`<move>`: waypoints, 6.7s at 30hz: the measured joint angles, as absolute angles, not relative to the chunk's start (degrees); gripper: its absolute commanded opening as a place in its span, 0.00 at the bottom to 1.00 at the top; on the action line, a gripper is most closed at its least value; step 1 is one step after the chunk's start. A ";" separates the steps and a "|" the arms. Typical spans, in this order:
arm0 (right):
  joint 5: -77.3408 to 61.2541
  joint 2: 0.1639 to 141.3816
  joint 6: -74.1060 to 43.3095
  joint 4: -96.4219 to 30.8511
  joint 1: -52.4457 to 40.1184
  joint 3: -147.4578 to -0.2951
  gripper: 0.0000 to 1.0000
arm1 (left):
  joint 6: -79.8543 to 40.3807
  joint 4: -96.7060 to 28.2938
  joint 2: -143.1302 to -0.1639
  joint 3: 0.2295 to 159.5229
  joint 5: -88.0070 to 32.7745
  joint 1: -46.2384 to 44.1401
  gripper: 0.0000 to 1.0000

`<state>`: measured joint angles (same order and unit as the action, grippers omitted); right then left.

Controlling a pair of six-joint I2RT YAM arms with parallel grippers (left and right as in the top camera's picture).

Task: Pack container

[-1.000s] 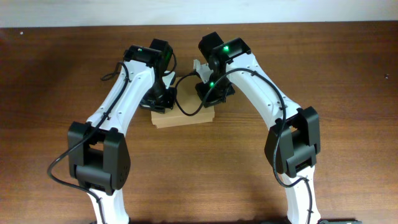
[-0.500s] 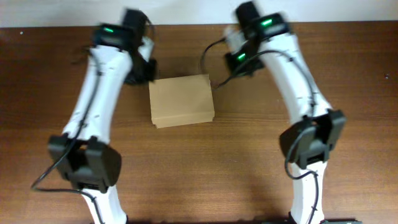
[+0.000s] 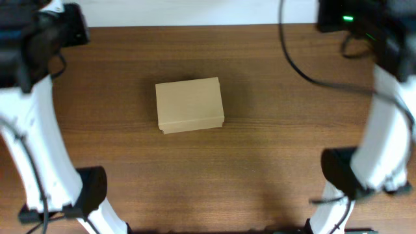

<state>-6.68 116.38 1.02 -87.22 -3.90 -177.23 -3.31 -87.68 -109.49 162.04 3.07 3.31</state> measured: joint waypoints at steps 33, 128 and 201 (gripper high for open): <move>-6.66 96.05 1.48 -94.41 -3.90 -179.67 0.99 | -2.79 -96.51 -93.23 169.82 3.01 3.31 1.00; -9.37 0.84 1.48 -42.98 0.64 -10.96 0.99 | -2.81 -96.66 -93.21 169.82 3.01 3.31 1.00; -9.34 0.62 1.48 -42.98 0.64 -10.04 0.99 | -1.04 2.87 -7.88 15.81 -3.97 3.09 1.00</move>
